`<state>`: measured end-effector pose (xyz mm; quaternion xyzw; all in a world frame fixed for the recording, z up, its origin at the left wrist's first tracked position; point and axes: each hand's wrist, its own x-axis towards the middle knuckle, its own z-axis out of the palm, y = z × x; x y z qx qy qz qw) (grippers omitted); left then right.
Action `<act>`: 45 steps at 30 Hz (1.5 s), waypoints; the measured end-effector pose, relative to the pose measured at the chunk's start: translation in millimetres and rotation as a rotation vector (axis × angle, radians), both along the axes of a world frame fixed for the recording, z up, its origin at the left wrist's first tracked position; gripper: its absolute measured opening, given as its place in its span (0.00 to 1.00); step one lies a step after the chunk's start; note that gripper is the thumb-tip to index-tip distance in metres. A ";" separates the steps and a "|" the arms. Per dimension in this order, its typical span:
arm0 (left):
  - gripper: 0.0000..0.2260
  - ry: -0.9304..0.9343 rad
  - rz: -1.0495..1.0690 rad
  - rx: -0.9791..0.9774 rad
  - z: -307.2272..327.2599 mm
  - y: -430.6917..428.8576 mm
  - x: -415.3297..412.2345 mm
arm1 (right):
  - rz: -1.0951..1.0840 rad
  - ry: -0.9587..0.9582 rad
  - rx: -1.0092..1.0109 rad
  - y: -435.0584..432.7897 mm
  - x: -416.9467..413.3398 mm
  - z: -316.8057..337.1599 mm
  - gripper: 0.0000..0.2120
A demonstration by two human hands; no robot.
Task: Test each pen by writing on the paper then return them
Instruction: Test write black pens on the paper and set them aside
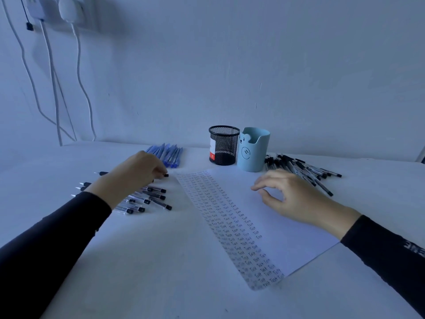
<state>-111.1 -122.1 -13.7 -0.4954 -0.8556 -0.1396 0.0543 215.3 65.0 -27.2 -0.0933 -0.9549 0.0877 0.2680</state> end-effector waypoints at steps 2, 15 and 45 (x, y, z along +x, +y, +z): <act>0.06 0.075 -0.071 0.186 -0.7 4.5 2.3 | -0.015 -0.002 0.000 1.8 0.4 0.0 0.08; 0.14 0.004 -0.740 0.424 -11.0 23.4 113.9 | -0.078 -0.032 -0.178 -13.4 -7.9 -0.9 0.21; 0.47 -0.223 -0.298 -0.255 -6.0 3.9 85.1 | -0.038 0.366 -1.842 -29.5 0.9 52.0 0.28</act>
